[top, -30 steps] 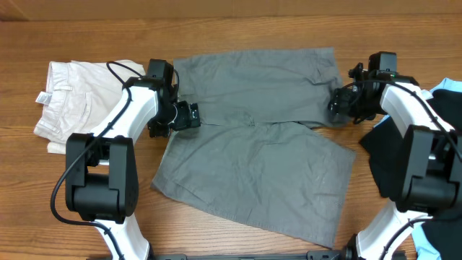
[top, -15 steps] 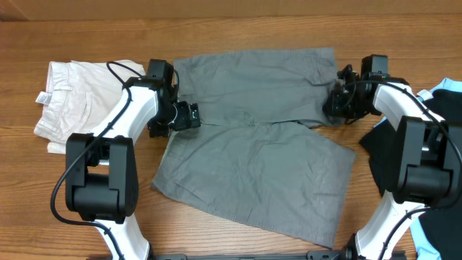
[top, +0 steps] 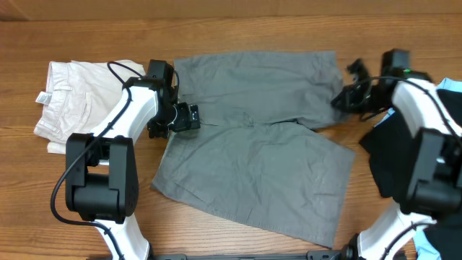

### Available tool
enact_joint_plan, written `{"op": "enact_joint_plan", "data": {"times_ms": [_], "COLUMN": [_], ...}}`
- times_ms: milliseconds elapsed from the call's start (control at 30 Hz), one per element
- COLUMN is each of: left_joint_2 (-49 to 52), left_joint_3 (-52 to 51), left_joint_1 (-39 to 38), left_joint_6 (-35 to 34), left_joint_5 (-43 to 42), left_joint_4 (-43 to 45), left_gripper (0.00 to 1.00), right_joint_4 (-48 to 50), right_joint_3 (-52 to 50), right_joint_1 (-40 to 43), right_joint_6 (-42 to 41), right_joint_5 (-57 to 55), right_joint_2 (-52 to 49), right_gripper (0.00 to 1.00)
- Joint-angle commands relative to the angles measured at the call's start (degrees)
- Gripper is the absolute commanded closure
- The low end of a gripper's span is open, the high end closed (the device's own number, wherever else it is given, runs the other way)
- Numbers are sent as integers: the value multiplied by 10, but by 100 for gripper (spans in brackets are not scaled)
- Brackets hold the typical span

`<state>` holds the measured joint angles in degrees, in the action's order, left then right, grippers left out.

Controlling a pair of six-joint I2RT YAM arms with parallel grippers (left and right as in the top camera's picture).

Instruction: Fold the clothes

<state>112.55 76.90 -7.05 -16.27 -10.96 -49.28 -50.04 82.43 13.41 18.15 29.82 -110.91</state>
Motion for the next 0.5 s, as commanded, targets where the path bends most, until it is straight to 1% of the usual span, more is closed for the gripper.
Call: {"op": "enact_joint_plan", "data": {"times_ms": [0, 100, 233, 367, 433, 467], "left_joint_2": [7, 7, 7, 7, 7, 7], "left_joint_3": [8, 8, 8, 8, 8, 8], "left_joint_1": [-2, -2, -1, -1, -1, -1], "left_joint_6": [11, 11, 11, 11, 11, 11], "left_joint_5": [-7, -7, -7, -7, -7, -7], "left_joint_4": [0, 3, 5, 5, 7, 7], "left_gripper": [0, 0, 0, 0, 0, 0], "right_joint_4": [2, -3, -3, -13, -25, -36], "right_joint_3": [21, 21, 19, 19, 19, 19], "right_joint_1": [32, 57, 80, 85, 85, 85], "right_joint_6": [12, 6, -5, -44, -83, -120], "right_joint_5": [27, 44, 38, -9, -67, -118], "right_joint_2": [40, 40, 40, 40, 40, 40], "right_gripper": [96, 96, 96, 86, 85, 68]}}
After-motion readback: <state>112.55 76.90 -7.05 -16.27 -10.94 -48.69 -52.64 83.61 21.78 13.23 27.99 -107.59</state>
